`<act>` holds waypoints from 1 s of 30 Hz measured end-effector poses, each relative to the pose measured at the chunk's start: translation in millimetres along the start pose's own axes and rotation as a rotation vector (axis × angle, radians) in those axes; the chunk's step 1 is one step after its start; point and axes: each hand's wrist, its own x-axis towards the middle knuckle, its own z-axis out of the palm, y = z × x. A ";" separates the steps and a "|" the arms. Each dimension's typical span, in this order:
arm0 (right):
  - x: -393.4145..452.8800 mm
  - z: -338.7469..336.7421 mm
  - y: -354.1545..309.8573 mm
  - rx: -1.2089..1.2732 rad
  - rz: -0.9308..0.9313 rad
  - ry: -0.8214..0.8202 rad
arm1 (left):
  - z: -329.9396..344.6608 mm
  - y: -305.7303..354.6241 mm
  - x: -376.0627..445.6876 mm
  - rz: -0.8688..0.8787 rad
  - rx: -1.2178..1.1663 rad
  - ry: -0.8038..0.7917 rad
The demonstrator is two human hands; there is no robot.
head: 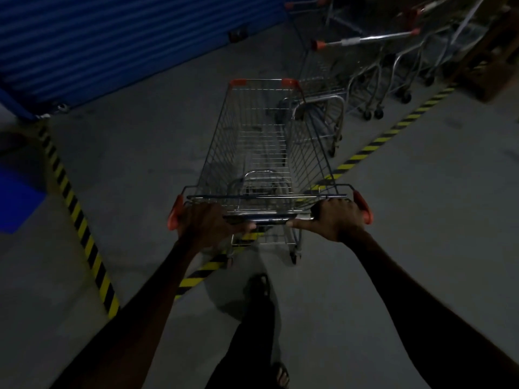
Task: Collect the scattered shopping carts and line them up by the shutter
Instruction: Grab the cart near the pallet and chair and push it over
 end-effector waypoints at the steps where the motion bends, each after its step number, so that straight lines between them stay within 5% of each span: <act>1: 20.6 -1.9 8.4 0.004 -0.007 -0.002 | -2.2 4.1 18.5 0.001 -0.003 0.000; 13: 269.4 -40.5 88.5 0.005 -0.090 -0.073 | -30.0 38.4 240.7 0.029 -0.065 0.102; 16: 325.1 -40.3 105.2 -0.017 -0.099 -0.054 | -44.8 44.3 288.9 -0.031 -0.145 0.001; 21: 410.1 -39.6 129.4 -0.008 -0.178 0.013 | -48.7 51.0 352.0 -0.022 0.083 0.166; 25: 468.1 -44.9 144.7 0.061 -0.219 0.019 | -65.5 60.2 404.7 -0.106 0.053 0.061; 28: 508.8 -51.7 153.4 0.086 -0.238 -0.013 | -72.3 73.1 434.6 -0.109 0.185 0.237; 30: 535.3 -54.0 161.1 0.072 -0.275 0.000 | -70.9 76.4 455.7 -0.158 0.108 0.168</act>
